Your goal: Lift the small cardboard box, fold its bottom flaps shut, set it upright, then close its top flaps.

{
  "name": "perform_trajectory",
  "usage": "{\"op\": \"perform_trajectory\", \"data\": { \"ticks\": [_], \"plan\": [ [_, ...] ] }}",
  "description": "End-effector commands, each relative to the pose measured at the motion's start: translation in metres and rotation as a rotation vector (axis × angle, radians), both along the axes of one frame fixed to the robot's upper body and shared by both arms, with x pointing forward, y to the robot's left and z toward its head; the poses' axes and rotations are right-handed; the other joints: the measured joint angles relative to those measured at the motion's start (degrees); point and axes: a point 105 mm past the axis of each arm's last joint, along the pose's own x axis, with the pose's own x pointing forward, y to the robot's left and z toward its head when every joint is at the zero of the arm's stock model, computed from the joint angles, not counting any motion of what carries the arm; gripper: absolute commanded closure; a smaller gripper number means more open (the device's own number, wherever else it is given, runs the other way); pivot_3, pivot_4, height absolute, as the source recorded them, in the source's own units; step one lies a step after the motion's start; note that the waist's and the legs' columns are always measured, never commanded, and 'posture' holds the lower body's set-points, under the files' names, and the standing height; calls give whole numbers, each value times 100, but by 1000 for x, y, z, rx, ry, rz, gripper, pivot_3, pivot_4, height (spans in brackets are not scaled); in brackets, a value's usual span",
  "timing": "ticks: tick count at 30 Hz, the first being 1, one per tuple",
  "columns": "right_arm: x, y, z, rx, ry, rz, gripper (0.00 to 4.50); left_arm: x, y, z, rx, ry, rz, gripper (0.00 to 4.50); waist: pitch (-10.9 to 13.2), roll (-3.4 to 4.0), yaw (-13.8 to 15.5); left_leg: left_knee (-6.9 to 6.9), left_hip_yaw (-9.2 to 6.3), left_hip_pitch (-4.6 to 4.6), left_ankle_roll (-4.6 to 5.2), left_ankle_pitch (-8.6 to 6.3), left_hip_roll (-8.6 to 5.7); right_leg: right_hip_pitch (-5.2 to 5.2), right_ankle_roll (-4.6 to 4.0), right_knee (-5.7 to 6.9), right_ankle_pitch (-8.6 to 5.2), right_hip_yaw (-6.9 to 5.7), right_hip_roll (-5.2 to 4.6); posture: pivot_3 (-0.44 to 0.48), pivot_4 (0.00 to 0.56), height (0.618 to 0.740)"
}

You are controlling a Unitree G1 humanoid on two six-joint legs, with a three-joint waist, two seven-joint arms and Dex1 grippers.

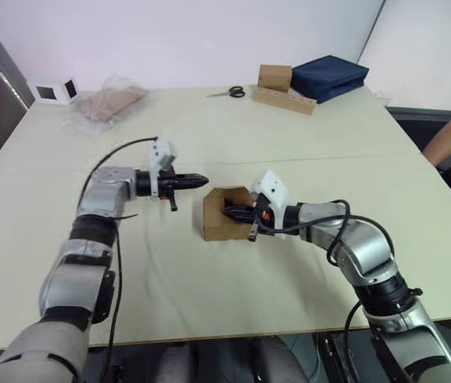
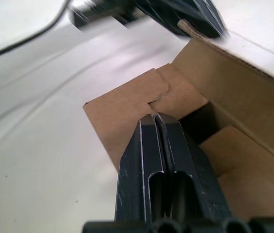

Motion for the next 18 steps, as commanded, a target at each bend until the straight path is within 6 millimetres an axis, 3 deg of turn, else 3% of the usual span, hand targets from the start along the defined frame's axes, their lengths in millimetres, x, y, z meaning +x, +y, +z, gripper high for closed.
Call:
{"op": "perform_trajectory", "data": {
  "ticks": [1,4,6,11,18],
  "plan": [
    [1,-2,13,26,-43,-5,4500,-33,4,22,-69,16,-86,4470,1,1,-11,0,0,0,0,0,1,0,0,0,0,0,0,0,150,740],
    [1,-4,13,24,-42,-9,4500,-59,0,14,-67,98,-148,4470,1,1,-2,-3,-1,0,0,0,3,0,0,0,0,1,0,0,150,740],
    [2,-4,13,22,-40,-14,4500,-67,-5,8,-60,113,-156,4470,1,1,22,-1,-2,0,-1,1,3,1,0,4,0,0,0,0,150,740],
    [1,-5,11,14,-41,-17,4500,-59,-22,-16,-10,106,-87,4470,1,1,29,4,-3,2,-2,1,2,6,0,4,0,-3,-1,0,150,740],
    [1,-11,22,14,-69,-23,4500,-53,-30,-31,38,93,-59,4470,1,1,8,-1,-2,3,-1,1,3,1,-1,3,0,-1,2,0,150,740]
  ]
}}
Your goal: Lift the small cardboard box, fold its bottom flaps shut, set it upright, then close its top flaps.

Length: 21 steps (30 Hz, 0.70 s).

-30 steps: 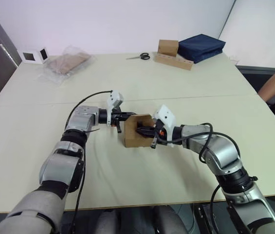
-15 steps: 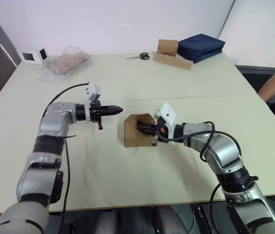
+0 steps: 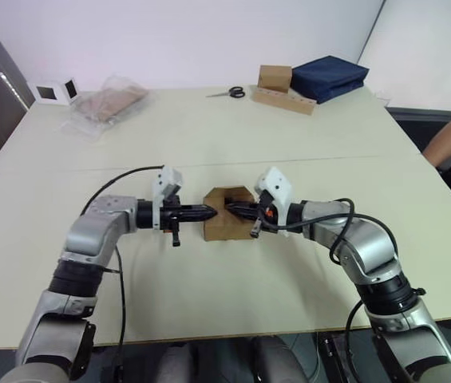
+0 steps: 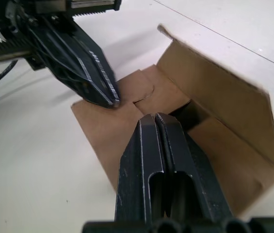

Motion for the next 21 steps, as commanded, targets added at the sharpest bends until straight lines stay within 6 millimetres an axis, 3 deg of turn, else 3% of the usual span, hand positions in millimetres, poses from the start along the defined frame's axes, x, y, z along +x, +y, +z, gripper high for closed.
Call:
{"op": "perform_trajectory", "data": {
  "ticks": [1,5,10,12,16,21],
  "plan": [
    [-2,-7,28,30,-81,4,4500,1,-1,-5,34,-29,1,4470,0,0,7,0,0,0,0,0,0,1,0,0,0,0,-1,0,150,740],
    [0,-8,74,150,-146,31,4500,-1,-2,-6,40,-36,-9,4470,0,0,16,3,3,0,0,0,-1,3,0,-1,0,1,-4,0,150,740],
    [15,-8,101,251,-146,30,4500,-1,-3,-6,40,-44,-12,4470,0,0,7,-1,1,3,0,0,0,4,0,-2,0,0,-1,0,150,740],
    [22,-6,98,235,-138,24,4500,-1,-3,-6,41,-46,-16,4470,0,1,9,-1,2,3,0,0,0,4,0,-2,0,0,-2,0,150,740],
    [43,5,64,138,-74,0,4500,-2,-3,-5,38,-49,-17,4470,0,1,2,1,5,3,0,0,-1,5,0,-2,0,1,-3,0,150,740],
    [42,10,44,86,-49,27,4500,-2,-4,-5,40,-50,-16,4470,1,2,3,-2,5,1,0,0,-1,-1,0,0,0,2,-2,0,150,740]
  ]
}}
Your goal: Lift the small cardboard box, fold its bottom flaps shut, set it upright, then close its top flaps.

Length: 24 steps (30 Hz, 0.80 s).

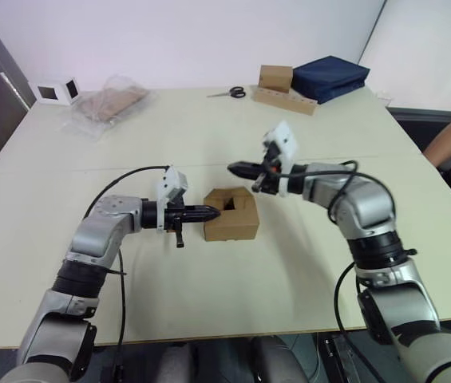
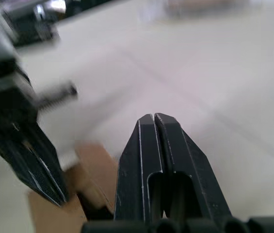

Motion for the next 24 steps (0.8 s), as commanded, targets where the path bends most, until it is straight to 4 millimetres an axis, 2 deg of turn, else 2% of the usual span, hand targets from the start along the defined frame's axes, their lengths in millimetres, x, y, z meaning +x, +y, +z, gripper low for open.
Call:
{"op": "perform_trajectory", "data": {
  "ticks": [1,5,8,18,22,24],
  "plan": [
    [-9,7,7,-19,-63,62,4500,-2,0,-3,19,-3,2,4470,0,0,5,0,0,0,0,0,0,0,0,0,0,0,-1,0,150,740],
    [-29,11,-10,-60,-44,124,4500,-3,1,-2,18,-7,8,4470,0,0,7,1,-2,0,0,0,0,2,0,-2,0,-1,-1,0,150,740],
    [-37,11,-21,-75,-20,131,4500,-8,2,3,10,2,-15,4470,0,0,0,1,-2,0,0,0,0,2,0,0,0,0,-1,0,150,740],
    [-37,9,-41,-122,-7,99,4500,-24,18,28,19,-11,-63,4470,0,0,1,0,-2,1,0,0,1,2,0,0,0,-1,1,0,150,740],
    [-39,9,-41,-122,-11,101,4500,-9,20,36,14,-40,-17,4470,-1,-1,14,1,-3,2,0,0,0,5,0,-1,0,-2,0,0,150,740],
    [-40,8,-39,-116,-14,98,4500,5,16,41,-7,-60,26,4470,-1,-1,22,2,-2,2,0,0,0,6,0,0,0,-2,0,0,150,740]
  ]
}}
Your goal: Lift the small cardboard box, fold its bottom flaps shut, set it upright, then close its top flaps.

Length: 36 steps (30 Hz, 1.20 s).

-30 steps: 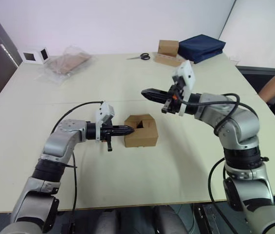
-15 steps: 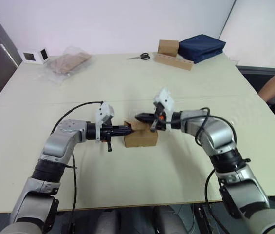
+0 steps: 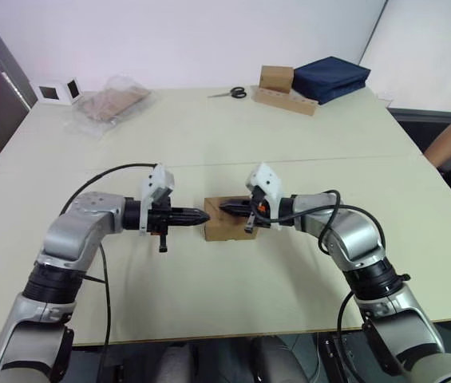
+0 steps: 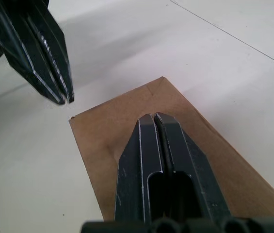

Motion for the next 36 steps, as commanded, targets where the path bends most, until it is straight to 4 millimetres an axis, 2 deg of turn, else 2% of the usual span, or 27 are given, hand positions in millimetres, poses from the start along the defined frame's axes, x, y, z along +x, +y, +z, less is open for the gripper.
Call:
{"op": "perform_trajectory", "data": {
  "ticks": [1,5,10,16,23,36],
  "plan": [
    [-6,-1,0,-10,-3,4,4500,24,-5,20,-54,-75,65,4470,0,-1,14,0,-1,0,0,0,-1,2,0,0,0,-1,-1,0,150,740],
    [-12,-4,4,-10,-10,0,4500,46,-20,18,-67,-91,95,4470,0,-1,5,0,0,-1,0,0,-2,1,0,-5,0,-1,-1,0,150,740],
    [-20,-8,7,-21,-17,-3,4500,56,-39,7,-55,-93,66,4470,0,-1,-3,-1,0,-1,0,0,-2,1,0,-7,0,-1,0,0,150,740],
    [-31,-8,12,-54,-36,19,4500,59,-49,-4,-28,-93,29,4470,0,-1,-4,-2,0,-2,1,0,-2,-2,0,-6,0,0,0,0,150,740],
    [-35,-12,8,-115,-39,30,4500,59,-55,-2,-39,-105,11,4470,0,-1,7,-2,0,-2,1,-1,-2,0,0,-7,0,-1,-1,0,150,740],
    [-15,-12,10,-141,-94,-30,4500,55,-53,5,-57,-123,-6,4470,0,-1,-1,-1,-1,-2,1,0,-2,0,0,-6,0,-1,0,0,150,740]
  ]
}}
